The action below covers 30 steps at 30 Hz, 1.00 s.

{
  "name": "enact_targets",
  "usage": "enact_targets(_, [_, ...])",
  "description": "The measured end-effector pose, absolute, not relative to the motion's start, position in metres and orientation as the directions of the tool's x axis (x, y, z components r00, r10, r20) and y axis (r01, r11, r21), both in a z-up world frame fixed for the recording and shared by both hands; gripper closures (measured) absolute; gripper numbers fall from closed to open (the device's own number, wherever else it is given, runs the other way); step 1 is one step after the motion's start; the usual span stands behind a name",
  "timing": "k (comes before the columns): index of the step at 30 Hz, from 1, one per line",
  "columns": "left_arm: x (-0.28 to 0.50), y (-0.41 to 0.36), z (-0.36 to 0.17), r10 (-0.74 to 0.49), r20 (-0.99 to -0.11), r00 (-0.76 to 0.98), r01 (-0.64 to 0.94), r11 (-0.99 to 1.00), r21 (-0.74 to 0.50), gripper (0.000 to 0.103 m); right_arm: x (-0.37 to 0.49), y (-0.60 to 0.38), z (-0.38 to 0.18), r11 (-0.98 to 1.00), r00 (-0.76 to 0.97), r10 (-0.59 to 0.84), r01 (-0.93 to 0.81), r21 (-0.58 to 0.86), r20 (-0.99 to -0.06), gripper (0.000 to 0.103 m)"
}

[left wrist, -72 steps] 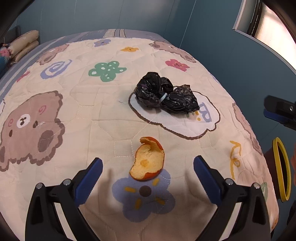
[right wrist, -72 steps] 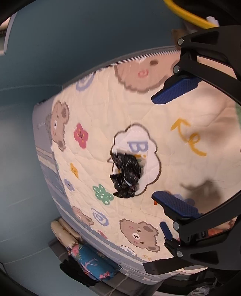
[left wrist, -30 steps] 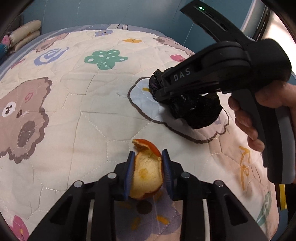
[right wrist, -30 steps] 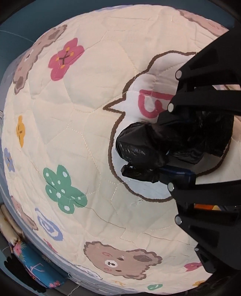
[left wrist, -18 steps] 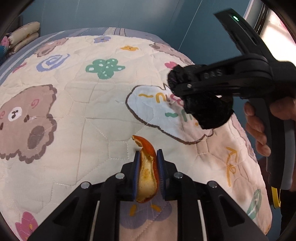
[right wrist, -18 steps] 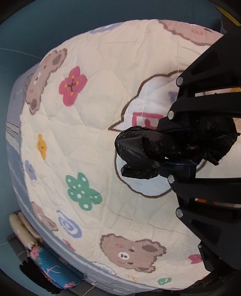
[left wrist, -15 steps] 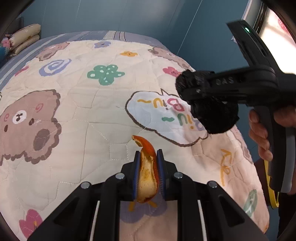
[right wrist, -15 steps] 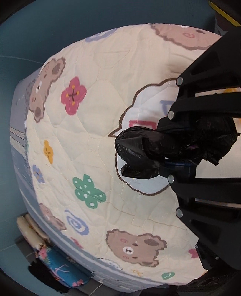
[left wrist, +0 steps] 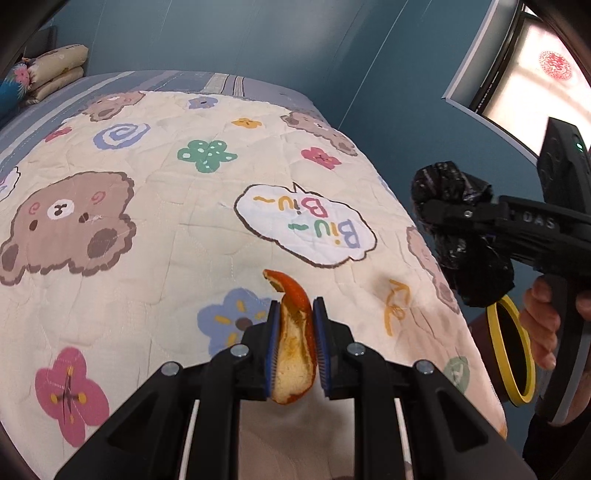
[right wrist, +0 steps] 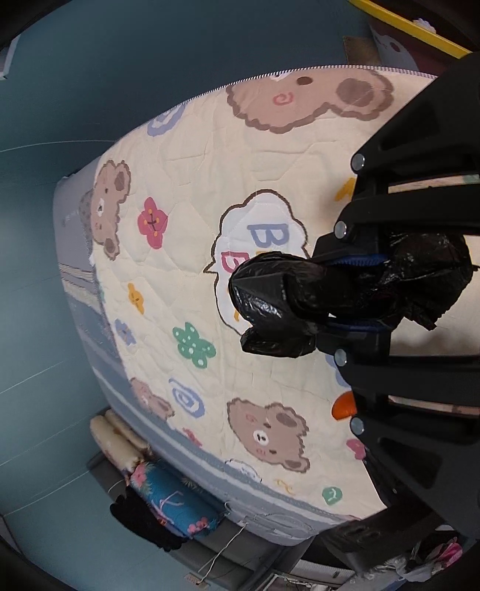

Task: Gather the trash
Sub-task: 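Carry the orange peel and black bag over the yellow-rimmed bin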

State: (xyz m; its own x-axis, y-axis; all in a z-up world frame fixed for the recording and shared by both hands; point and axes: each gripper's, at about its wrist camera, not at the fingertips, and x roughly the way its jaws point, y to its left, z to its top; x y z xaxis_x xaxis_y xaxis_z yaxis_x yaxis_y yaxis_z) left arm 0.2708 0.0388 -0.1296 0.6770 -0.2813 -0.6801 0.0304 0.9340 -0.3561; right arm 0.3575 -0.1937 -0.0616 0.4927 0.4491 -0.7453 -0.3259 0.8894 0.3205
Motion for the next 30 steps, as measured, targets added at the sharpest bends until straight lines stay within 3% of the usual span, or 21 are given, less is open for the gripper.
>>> enact_targets(13, [0.238,0.021,-0.108,-0.280,-0.672,0.686,0.052,0.940,-0.338,0.087,0.291,-0.241,-0.052,0.895,0.546,0.445,-0.285,0.342,-0.710,0.081])
enact_targets(30, [0.234,-0.058,-0.075,-0.358,-0.679,0.642,0.210,0.933,-0.293,0.086,0.258,-0.317,-0.057,0.894,0.561,0.445,-0.230,0.385,-0.698,0.081])
